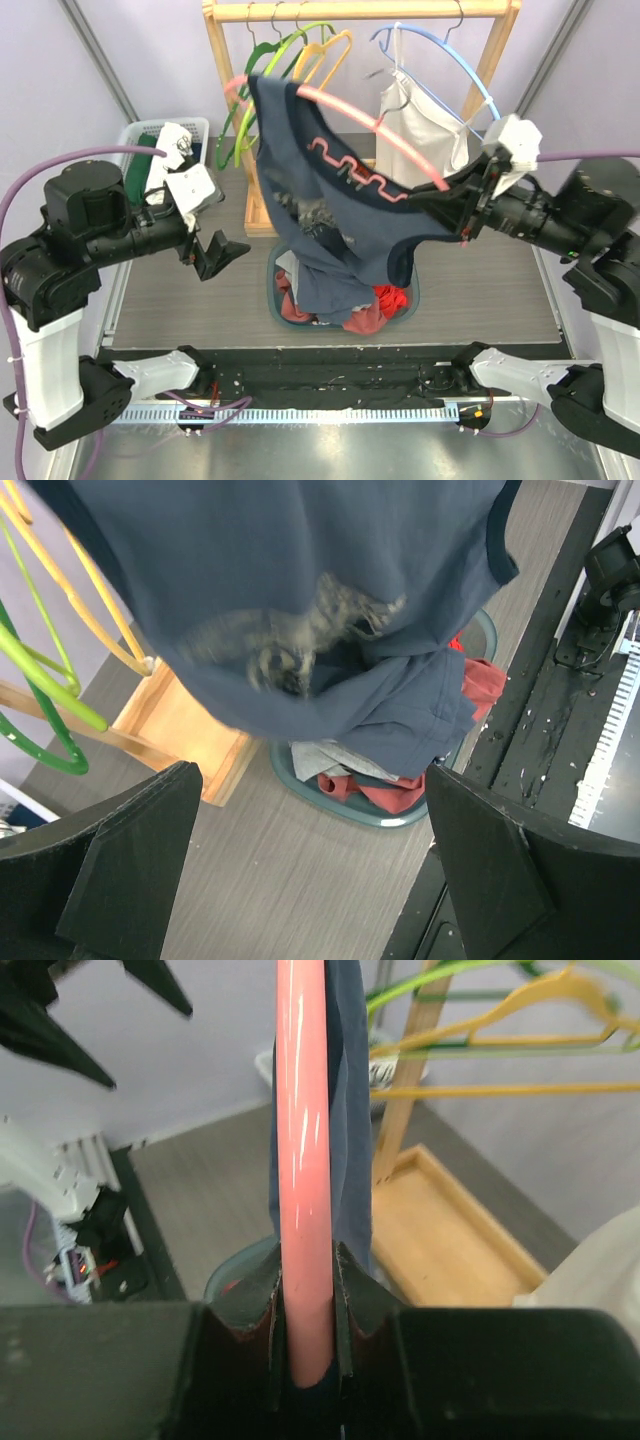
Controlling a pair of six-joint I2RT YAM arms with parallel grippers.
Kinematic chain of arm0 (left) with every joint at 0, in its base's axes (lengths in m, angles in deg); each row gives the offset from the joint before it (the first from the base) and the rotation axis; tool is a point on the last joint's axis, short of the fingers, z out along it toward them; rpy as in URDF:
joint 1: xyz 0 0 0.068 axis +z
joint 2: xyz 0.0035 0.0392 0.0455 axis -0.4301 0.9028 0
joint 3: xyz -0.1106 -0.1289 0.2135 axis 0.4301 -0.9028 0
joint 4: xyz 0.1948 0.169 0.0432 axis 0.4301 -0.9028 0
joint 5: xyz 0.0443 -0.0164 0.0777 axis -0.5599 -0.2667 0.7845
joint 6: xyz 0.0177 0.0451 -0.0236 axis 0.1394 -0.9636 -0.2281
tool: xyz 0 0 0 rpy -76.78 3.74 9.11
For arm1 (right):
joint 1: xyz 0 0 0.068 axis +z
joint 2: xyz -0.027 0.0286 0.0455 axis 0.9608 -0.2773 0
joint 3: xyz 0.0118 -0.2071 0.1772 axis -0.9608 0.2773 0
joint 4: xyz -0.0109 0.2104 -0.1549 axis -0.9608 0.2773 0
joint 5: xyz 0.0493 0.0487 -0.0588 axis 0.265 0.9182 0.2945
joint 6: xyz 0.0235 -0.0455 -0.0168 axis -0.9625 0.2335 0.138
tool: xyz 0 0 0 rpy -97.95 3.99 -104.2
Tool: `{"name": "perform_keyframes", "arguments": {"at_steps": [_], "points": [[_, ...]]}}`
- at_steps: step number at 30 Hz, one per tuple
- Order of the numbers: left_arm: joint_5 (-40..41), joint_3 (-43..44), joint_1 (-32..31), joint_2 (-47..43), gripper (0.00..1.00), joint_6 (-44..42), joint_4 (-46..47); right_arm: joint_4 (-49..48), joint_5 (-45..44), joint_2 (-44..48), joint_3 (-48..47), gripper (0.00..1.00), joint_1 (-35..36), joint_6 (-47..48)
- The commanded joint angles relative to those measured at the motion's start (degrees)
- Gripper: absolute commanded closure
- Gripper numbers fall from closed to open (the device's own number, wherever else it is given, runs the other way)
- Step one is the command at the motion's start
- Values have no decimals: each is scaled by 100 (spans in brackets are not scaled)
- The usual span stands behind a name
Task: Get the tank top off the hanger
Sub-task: Pick up the hanger from the clothesline, then remove the tank top from the hanger.
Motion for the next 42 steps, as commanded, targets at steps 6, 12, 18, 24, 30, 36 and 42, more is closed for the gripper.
{"name": "perform_keyframes", "arguments": {"at_steps": [6,12,18,24,30,36,42], "points": [[-458,-525,40,-724,0,-406,564,248,1185,285,952,99,22,-2],[-862,-727,32,-716,0,-572,679,793,1652,145,1348,99,13,244],[-1222,-1079,40,-566,0,-854,951,925,1749,258,1436,99,30,455],[-1838,-912,40,-84,0,-1136,652,969,1740,496,1664,99,83,587],[-1812,-816,40,84,0,-1065,907,1030,1617,628,1805,99,206,684],[-2101,-675,40,295,3,-1039,768,1048,1530,602,1762,99,250,719],[-2734,-315,14,751,34,-1293,-322,1004,1450,303,1297,99,268,806]]}}
